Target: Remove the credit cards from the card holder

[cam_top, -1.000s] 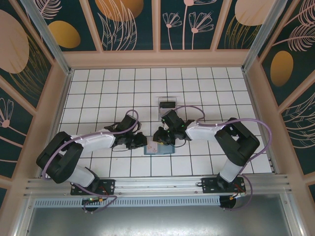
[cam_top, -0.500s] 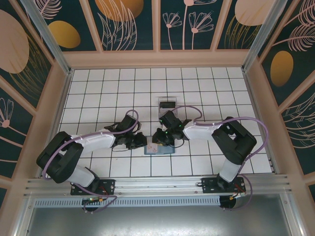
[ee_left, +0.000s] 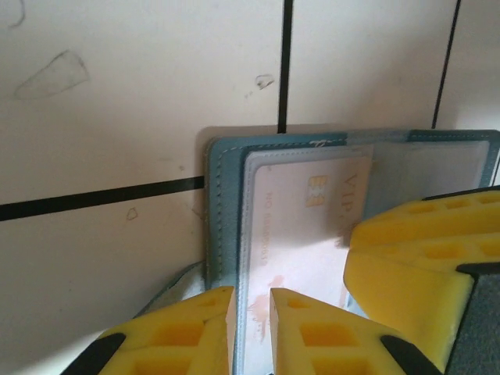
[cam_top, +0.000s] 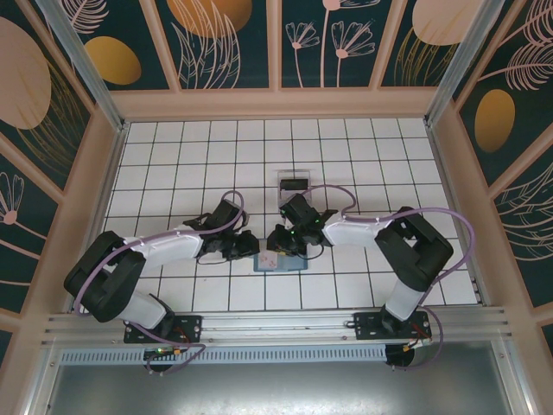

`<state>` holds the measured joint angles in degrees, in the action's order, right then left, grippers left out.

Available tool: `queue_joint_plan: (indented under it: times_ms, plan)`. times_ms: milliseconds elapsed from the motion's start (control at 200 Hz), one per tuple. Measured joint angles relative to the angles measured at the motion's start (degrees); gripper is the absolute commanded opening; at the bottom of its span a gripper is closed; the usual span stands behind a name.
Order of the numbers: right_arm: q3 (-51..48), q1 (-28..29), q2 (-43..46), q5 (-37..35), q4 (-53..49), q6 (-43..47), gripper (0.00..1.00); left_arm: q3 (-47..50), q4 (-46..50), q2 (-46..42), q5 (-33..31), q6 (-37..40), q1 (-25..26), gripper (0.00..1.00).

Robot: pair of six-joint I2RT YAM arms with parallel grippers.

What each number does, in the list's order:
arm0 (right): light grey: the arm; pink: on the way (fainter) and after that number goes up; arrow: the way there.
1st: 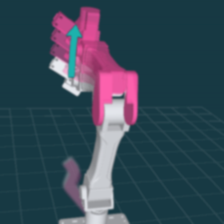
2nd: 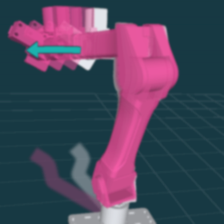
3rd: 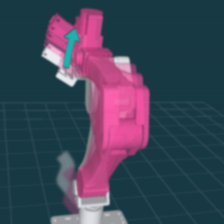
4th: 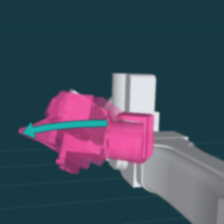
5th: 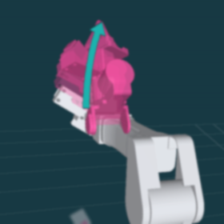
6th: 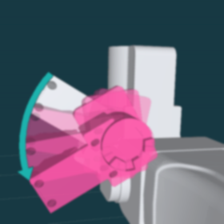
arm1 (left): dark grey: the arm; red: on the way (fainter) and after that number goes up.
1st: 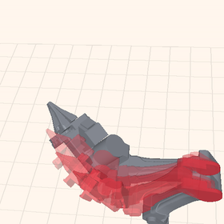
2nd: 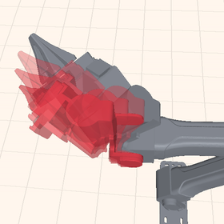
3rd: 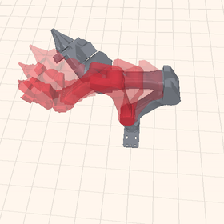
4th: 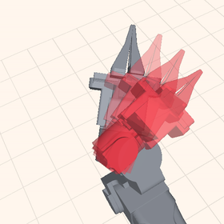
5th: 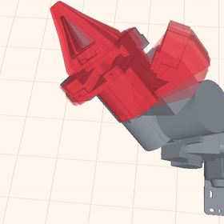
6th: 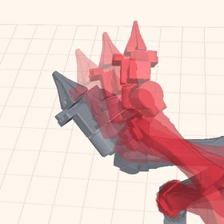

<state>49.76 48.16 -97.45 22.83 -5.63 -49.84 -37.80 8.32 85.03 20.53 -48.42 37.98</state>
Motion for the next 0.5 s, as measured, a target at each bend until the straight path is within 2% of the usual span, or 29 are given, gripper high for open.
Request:
queue_joint_plan:
  times_ms: [500]
  plan:
    - [-0.04,0.33,1.81,-0.44,-0.44,0.02,0.26,-0.37,1.03,0.0,-0.7,0.22,0.0,0.21]
